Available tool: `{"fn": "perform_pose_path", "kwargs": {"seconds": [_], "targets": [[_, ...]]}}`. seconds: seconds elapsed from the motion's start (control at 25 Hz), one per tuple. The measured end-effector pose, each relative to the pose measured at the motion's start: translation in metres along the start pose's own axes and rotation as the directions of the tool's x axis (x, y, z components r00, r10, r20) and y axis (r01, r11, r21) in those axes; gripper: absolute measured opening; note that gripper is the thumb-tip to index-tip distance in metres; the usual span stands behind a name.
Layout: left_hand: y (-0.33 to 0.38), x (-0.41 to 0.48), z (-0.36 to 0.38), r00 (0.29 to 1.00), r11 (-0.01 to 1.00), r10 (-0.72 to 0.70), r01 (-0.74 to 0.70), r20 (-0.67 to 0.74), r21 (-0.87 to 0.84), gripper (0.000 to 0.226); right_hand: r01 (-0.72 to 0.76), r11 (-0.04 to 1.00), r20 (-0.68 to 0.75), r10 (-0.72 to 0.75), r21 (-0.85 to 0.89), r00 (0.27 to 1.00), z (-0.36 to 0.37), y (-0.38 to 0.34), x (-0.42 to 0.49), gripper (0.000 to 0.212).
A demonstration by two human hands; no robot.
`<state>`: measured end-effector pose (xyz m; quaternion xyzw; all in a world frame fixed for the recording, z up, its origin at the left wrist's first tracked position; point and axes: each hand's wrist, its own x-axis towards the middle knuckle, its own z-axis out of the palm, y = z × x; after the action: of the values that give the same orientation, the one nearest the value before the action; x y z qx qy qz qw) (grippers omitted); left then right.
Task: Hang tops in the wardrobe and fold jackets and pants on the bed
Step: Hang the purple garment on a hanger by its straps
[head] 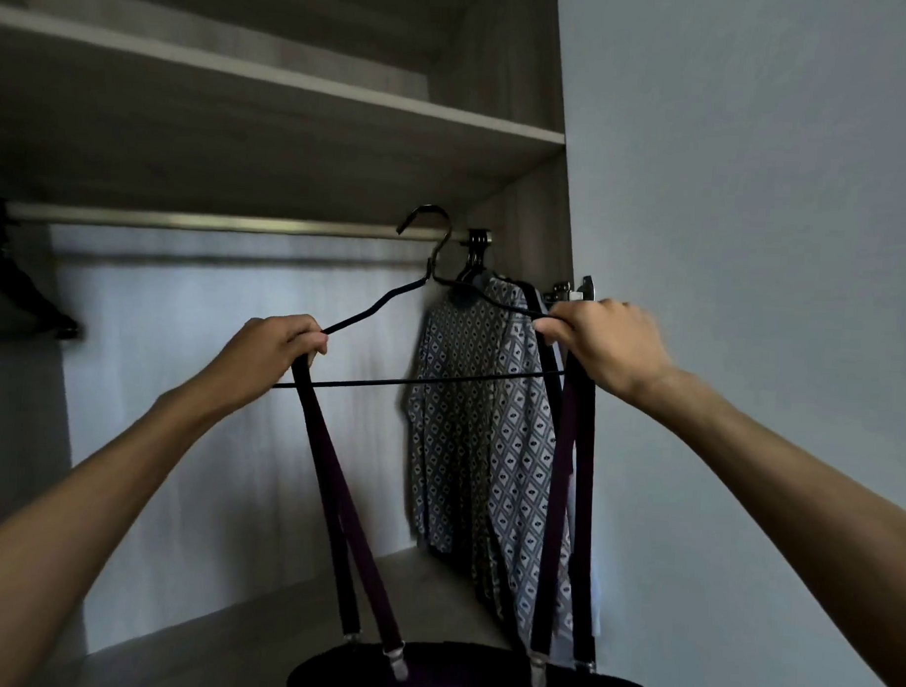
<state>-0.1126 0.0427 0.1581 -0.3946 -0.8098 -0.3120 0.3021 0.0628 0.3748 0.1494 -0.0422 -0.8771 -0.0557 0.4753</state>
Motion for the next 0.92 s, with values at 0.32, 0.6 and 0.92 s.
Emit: {"fn": "perform_pose_path", "kwargs": {"seconds": [0.32,0.6,0.92], "targets": [[0.003,0.086,-0.008,0.957,0.988,-0.041,0.082,-0.286,0.133,0.022,-0.029,0.995,-0.07,0.023,-0.092,0.997,-0.043,-0.018,0.083,0.028],[-0.043,0.13,0.029,0.96,0.991,-0.036,0.07,-0.276,0.114,0.061,-0.128,0.99,-0.105,0.122,-0.051,0.987,-0.026,-0.038,0.167,0.028],[-0.139,0.2,0.082,0.994,1.0,-0.023,0.022,-0.103,-0.004,0.074,-0.217,0.963,-0.091,0.205,-0.157,0.975,0.074,-0.055,0.246,0.031]]}}
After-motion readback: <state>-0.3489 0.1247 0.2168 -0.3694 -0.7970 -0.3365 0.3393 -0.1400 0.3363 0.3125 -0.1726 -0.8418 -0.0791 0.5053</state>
